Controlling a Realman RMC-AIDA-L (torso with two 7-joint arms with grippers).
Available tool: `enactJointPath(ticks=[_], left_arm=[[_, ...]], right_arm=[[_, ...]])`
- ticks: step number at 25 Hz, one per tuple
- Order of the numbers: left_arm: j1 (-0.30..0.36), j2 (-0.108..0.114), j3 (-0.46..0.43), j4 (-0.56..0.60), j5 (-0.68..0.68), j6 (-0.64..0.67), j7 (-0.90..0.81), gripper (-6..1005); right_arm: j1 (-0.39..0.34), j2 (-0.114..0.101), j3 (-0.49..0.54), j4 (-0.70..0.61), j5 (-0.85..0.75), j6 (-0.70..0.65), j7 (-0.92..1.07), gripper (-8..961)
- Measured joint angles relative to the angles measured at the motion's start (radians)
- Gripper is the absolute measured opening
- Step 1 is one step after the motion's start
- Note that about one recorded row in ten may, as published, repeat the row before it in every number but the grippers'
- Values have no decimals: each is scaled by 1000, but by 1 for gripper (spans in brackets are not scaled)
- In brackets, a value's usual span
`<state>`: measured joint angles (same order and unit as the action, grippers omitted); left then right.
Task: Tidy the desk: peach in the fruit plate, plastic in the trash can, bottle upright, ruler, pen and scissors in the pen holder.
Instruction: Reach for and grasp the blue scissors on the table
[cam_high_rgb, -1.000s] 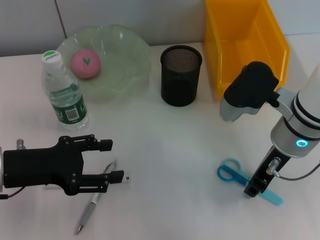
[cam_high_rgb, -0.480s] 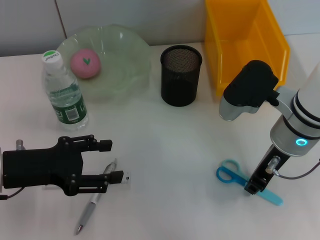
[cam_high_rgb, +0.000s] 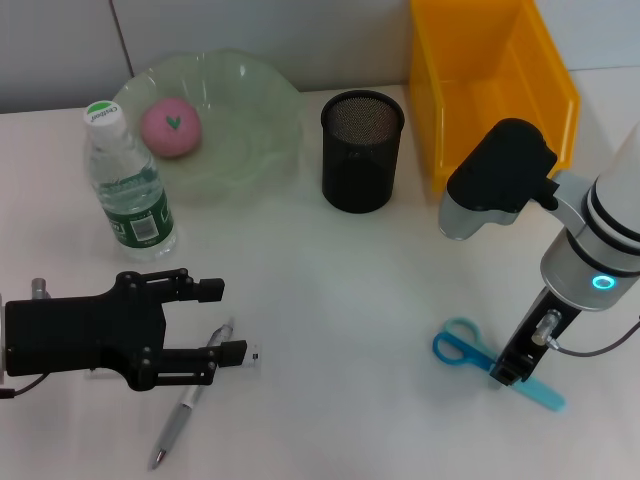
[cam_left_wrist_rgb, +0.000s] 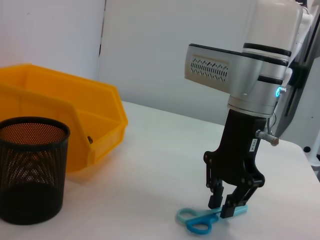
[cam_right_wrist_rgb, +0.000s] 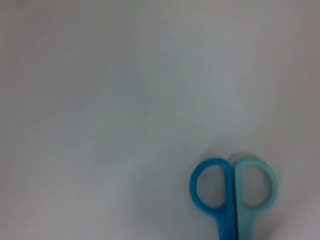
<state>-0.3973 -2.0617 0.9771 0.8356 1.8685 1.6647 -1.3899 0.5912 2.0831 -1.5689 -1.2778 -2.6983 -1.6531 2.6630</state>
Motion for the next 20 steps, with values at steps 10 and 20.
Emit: enactJointPath(ticks=[10,20], left_arm=[[-3,0,0,3,-3,4,0,796],[-3,1,-2,5,-5,4,0,795]], right_arm=[[3,0,10,-6,3,-10,1,179],[12,0,16,-17,4,-32,2,219]])
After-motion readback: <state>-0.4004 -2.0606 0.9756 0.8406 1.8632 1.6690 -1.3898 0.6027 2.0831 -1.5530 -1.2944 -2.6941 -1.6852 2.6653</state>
